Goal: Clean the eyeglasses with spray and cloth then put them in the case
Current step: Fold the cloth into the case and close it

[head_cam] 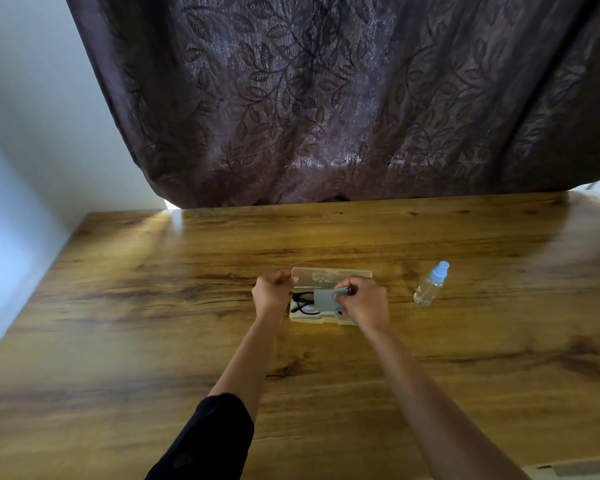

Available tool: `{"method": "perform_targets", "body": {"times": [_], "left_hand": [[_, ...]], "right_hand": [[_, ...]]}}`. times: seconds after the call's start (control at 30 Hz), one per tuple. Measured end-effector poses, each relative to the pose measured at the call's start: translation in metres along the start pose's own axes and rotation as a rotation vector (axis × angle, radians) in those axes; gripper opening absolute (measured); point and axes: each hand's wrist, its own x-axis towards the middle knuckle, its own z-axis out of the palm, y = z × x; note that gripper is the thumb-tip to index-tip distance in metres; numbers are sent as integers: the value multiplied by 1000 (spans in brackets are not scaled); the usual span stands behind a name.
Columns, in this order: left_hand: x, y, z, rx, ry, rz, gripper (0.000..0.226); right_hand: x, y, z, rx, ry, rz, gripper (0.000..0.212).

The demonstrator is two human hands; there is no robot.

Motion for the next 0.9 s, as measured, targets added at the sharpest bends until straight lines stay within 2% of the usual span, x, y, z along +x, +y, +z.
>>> {"method": "perform_targets", "body": {"times": [0.17,0.33,0.6,0.73,0.9], "left_hand": [[-1,1,0,-29,-4,-20,18],[-1,-2,-1,-35,-4,-15,17],[1,-4,-1,-43,-8,-34,20],[1,-4,-1,-27,-4,-31,21],[1,-1,0,-78,-27,-29,20]], "right_hand": [[-2,3,-2,-179,21,-35,22],[-1,12,-2,-282,41,11,34],[9,32,-21,-34,208,127,26],[15,41,-22,214,98,237,26],[12,31,-33,358,-114,288,32]]}}
